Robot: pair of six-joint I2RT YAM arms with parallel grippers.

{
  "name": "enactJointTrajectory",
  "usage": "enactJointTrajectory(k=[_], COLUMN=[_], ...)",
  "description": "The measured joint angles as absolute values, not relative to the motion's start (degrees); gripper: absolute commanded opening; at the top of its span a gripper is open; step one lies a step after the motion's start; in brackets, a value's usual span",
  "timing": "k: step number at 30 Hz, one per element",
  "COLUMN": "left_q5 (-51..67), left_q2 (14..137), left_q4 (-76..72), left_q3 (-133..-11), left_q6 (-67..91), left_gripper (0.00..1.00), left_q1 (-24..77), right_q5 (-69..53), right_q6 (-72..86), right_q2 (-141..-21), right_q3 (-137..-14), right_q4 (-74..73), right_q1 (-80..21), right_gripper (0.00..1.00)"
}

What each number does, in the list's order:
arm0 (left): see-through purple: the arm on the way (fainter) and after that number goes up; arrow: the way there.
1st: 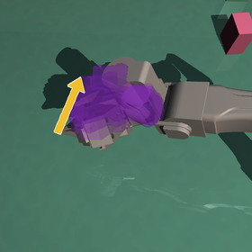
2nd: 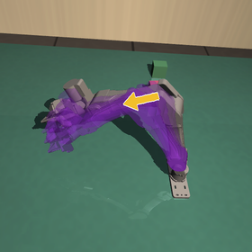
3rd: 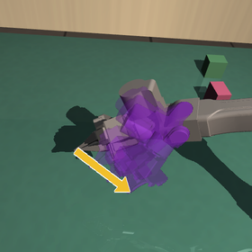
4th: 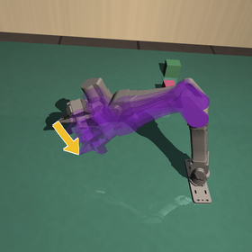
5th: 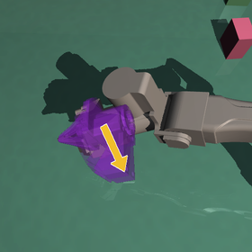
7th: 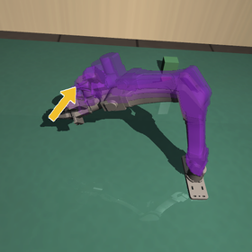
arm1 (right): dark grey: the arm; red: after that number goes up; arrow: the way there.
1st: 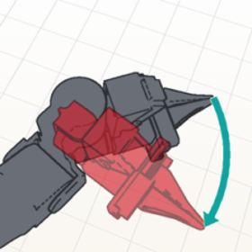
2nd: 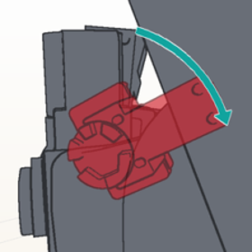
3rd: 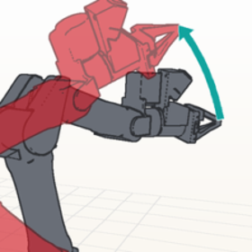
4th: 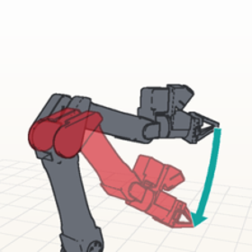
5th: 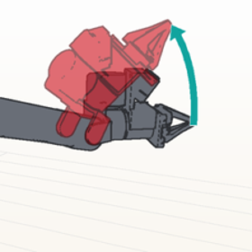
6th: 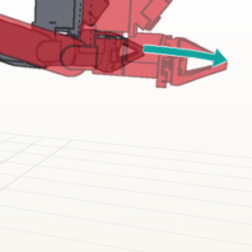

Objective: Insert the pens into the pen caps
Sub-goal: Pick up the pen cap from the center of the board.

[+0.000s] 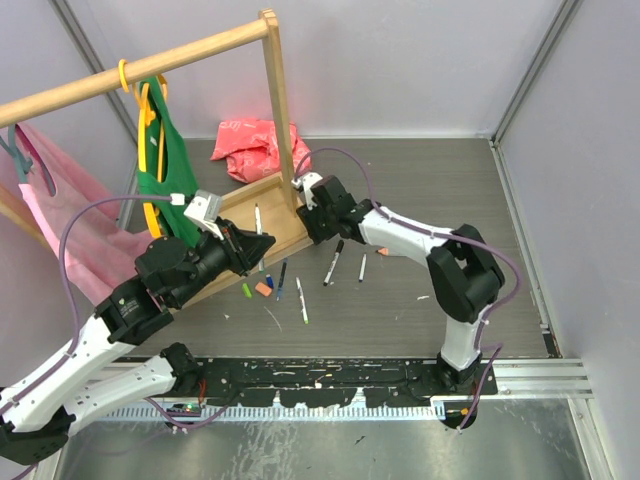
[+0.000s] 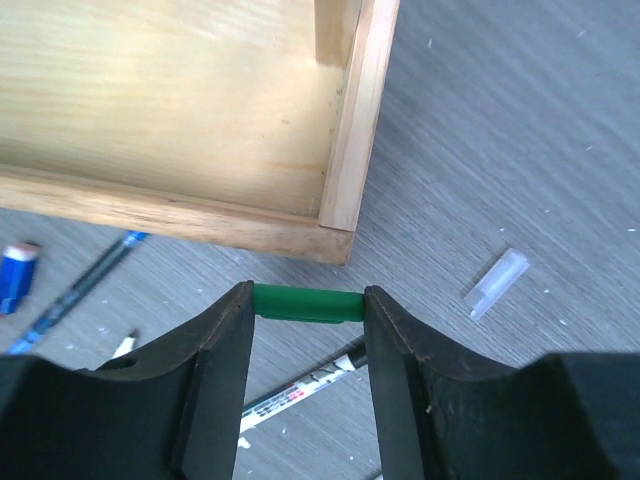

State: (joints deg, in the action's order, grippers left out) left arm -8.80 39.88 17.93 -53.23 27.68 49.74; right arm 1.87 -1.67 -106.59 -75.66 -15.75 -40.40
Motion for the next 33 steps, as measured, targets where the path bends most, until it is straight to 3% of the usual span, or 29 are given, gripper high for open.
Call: enactJointTrajectory(k=[5,19,33], left_q5=[-8.8,-8.8,-8.8], left_q2=[39.9,41.1,41.9], left_q4=[17.9,17.8,17.8], left_q3=[-53.2,-53.1,-52.8], left_q6=[27.7,27.9,28.1], left_gripper=[0.00,0.00,0.00], left_q1=[49.7,49.7,49.7], right_q5=[4.2,19.8,24.3], right_q6=[1.0,21.6,34.4], right_q2=[-99.1,-73.3,-74.1], right_q3=[-73.3,-49.8,-42.3], right_q4=[-15.2,-18.2,-19.4], right_q1=[-40.7,-42.9,-55.1], right_gripper=[0.47,0.44,0.47])
